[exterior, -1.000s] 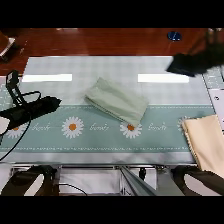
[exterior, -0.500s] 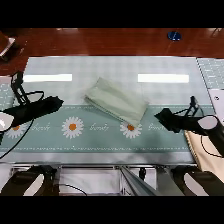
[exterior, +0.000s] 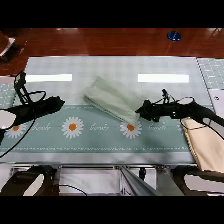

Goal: Fold the shirts.

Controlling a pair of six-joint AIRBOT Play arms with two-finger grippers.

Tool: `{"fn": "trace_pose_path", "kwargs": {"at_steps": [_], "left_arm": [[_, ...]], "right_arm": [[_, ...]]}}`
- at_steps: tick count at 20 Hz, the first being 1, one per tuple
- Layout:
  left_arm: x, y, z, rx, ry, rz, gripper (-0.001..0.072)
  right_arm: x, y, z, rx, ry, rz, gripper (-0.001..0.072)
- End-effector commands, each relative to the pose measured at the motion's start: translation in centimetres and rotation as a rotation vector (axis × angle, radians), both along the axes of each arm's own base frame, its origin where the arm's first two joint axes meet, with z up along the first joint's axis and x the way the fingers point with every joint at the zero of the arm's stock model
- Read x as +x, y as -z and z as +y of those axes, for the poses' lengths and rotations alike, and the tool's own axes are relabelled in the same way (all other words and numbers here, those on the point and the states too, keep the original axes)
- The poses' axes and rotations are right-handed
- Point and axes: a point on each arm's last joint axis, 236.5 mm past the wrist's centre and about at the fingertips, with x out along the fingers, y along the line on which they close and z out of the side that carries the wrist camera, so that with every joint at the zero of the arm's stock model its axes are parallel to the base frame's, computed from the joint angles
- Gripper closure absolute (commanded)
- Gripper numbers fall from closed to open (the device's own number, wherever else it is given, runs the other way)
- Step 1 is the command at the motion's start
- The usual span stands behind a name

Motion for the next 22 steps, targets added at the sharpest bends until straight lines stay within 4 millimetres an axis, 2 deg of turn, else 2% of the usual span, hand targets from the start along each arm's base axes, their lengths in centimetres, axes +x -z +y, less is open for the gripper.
{"fn": "trace_pose_path", "kwargs": {"at_steps": [1,3,6,8,10,13,16,19,22], "left_arm": [[0.0,0.0,-0.2,-0.011,-0.001,0.002,0.0690],[0.0,-0.1,-0.3,-0.019,-0.002,0.003,0.0690],[0.0,-0.1,-0.3,-0.019,-0.002,0.003,0.0690],[0.0,-0.2,-0.4,-0.027,-0.004,0.003,0.0690],[0.0,-0.2,-0.5,-0.037,-0.005,0.004,0.0690],[0.0,-0.2,-0.5,-0.038,-0.005,0.005,0.0690],[0.0,-0.2,-0.5,-0.038,-0.005,0.005,0.0690],[0.0,-0.2,-0.5,-0.038,-0.005,0.005,0.0690],[0.0,-0.3,-0.5,-0.038,-0.006,0.004,0.0690]], "right_arm": [[2.6,-1.8,3.4,0.010,-0.146,-0.103,0.0679],[4.6,-5.0,4.2,0.012,-0.223,-0.191,0.0680],[7.3,-11.0,4.7,-0.011,-0.333,-0.300,0.0680],[9.4,-15.2,4.1,-0.075,-0.365,-0.371,0.0680],[11.3,-19.6,2.6,-0.177,-0.372,-0.439,0.0680],[12.4,-25.3,-0.8,-0.266,-0.336,-0.483,0.0680],[11.7,-29.7,-5.2,-0.284,-0.255,-0.471,0.0680],[10.3,-33.0,-10.5,-0.311,-0.129,-0.458,0.0680],[7.3,-35.7,-16.1,-0.357,0.007,-0.436,0.0680]]}}
